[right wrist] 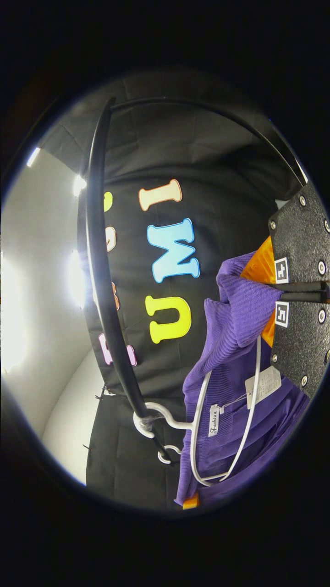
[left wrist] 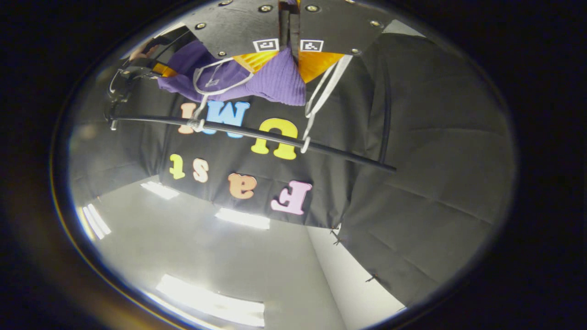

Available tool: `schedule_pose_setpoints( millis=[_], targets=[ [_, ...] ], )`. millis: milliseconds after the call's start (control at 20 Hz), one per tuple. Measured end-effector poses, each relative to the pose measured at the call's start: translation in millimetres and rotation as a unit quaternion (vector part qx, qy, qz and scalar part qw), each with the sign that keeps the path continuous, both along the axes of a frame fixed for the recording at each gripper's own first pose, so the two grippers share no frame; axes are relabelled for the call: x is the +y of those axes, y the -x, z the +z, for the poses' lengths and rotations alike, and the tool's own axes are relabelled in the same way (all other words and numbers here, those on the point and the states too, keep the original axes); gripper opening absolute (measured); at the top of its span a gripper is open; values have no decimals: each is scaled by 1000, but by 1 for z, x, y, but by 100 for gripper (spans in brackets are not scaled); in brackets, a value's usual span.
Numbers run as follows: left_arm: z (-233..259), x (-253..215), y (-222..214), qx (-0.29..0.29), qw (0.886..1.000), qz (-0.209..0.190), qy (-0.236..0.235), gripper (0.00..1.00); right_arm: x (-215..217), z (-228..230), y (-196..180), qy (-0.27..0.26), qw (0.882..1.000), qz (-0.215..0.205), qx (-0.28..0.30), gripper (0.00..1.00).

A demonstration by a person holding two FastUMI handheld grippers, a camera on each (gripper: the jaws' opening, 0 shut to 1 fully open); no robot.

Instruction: Grasp the clothes on the hanger with both hands and then place them into the laundry hamper below.

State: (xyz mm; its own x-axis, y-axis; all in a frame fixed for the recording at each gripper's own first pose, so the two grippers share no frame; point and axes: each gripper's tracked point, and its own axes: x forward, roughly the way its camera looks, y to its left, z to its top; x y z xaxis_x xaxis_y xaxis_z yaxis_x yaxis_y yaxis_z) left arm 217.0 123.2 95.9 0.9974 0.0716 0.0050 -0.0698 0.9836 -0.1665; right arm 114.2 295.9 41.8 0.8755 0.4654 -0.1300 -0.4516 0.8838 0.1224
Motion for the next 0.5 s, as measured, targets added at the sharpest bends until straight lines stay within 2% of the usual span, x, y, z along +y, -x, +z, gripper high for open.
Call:
schedule_pose_setpoints(
  millis=[200,500],
  targets=[
    [-20,24,3,11,1000,14,18,2,11,10,-5,3,1000,11,-14,0],
    [-75,23,-2,40,998,19,40,2,10,7,-10,4,1000,11,-17,0]
  ],
)
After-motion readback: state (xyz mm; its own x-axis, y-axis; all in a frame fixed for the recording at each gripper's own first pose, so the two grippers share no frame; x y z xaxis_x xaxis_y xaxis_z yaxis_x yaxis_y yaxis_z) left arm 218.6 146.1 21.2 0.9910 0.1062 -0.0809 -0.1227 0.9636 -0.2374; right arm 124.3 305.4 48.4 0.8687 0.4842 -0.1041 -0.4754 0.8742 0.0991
